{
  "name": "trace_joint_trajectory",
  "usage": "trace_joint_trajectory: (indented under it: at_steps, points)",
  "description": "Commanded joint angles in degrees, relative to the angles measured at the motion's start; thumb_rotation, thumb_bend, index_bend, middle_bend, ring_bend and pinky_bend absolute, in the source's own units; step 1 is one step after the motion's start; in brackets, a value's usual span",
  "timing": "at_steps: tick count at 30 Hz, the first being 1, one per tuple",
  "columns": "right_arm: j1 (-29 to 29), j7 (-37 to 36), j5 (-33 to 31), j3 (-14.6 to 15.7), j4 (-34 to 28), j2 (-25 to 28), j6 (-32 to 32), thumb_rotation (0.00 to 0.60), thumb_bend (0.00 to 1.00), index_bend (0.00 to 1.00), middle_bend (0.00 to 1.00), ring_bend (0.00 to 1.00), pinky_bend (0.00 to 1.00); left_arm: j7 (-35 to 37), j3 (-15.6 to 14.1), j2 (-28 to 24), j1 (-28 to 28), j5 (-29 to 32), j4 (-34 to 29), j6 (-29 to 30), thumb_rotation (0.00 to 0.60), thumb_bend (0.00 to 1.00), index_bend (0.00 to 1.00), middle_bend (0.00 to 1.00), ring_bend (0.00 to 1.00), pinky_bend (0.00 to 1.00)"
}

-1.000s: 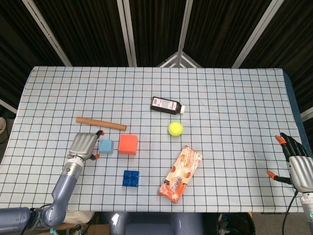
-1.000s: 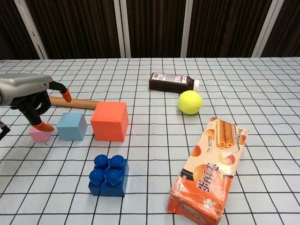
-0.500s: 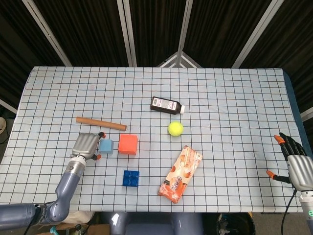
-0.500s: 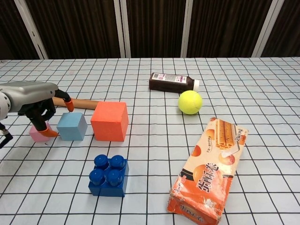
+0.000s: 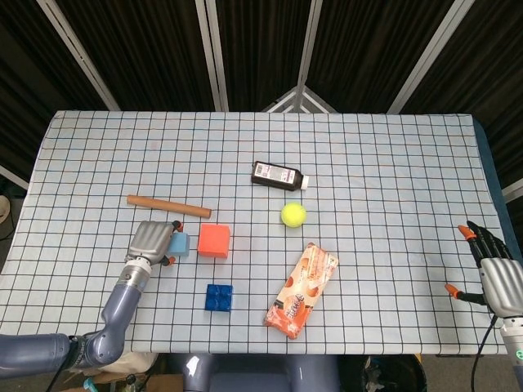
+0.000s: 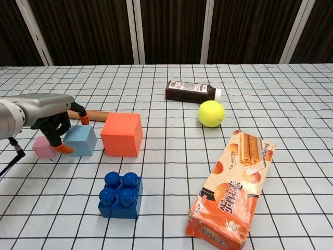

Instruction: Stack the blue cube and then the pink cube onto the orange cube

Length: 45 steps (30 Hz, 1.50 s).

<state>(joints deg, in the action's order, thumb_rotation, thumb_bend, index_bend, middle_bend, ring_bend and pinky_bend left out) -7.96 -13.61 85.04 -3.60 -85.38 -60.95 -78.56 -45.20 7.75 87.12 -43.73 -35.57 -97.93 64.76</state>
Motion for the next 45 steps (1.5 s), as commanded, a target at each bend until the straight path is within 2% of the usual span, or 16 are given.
trace_joint_trajectory:
  at_steps: [1, 14, 22, 34, 39, 45]
  points:
    - [0.05, -0.16, 0.08, 0.06, 0.04, 0.04, -0.04, 0.600, 0.13, 0.00, 0.01, 0.03, 0.13, -0.17, -0.40, 0.01, -0.03, -0.16, -0.53, 0.53, 0.600, 0.24, 0.33, 0.81, 0.77, 0.83]
    - [-0.08, -0.18, 0.14, 0.17, 0.01, 0.08, 0.21, 0.600, 0.13, 0.00, 0.01, 0.03, 0.13, -0.95, -0.78, 0.34, -0.66, -0.20, -0.90, 2.23, 0.600, 0.25, 0.36, 0.81, 0.77, 0.83]
    - [-0.13, -0.28, 0.10, 0.26, -0.03, 0.17, 0.44, 0.600, 0.13, 0.00, 0.01, 0.03, 0.14, -1.21, -0.98, 0.54, -0.82, 0.19, -0.75, 2.77, 0.600, 0.30, 0.36, 0.81, 0.77, 0.83]
    - [-0.10, -0.58, -0.01, 0.27, -0.05, 0.32, 0.50, 0.600, 0.13, 0.00, 0.01, 0.03, 0.14, -0.40, -0.87, 0.11, -0.71, -0.36, -1.00, 3.27, 0.600, 0.32, 0.37, 0.81, 0.77, 0.83]
    - [-0.15, -0.53, -0.06, 0.30, -0.11, 0.34, 0.65, 0.600, 0.13, 0.00, 0.01, 0.03, 0.14, -0.25, -0.33, -1.47, -0.67, -0.44, -3.42, 3.89, 0.600, 0.32, 0.37, 0.81, 0.77, 0.83]
    - [0.00, -0.70, 0.11, 0.32, -0.20, 0.43, 0.29, 0.600, 0.13, 0.00, 0.01, 0.03, 0.14, -1.55, 2.31, -5.06, -1.54, 0.96, -9.55, 6.21, 0.600, 0.32, 0.37, 0.81, 0.77, 0.83]
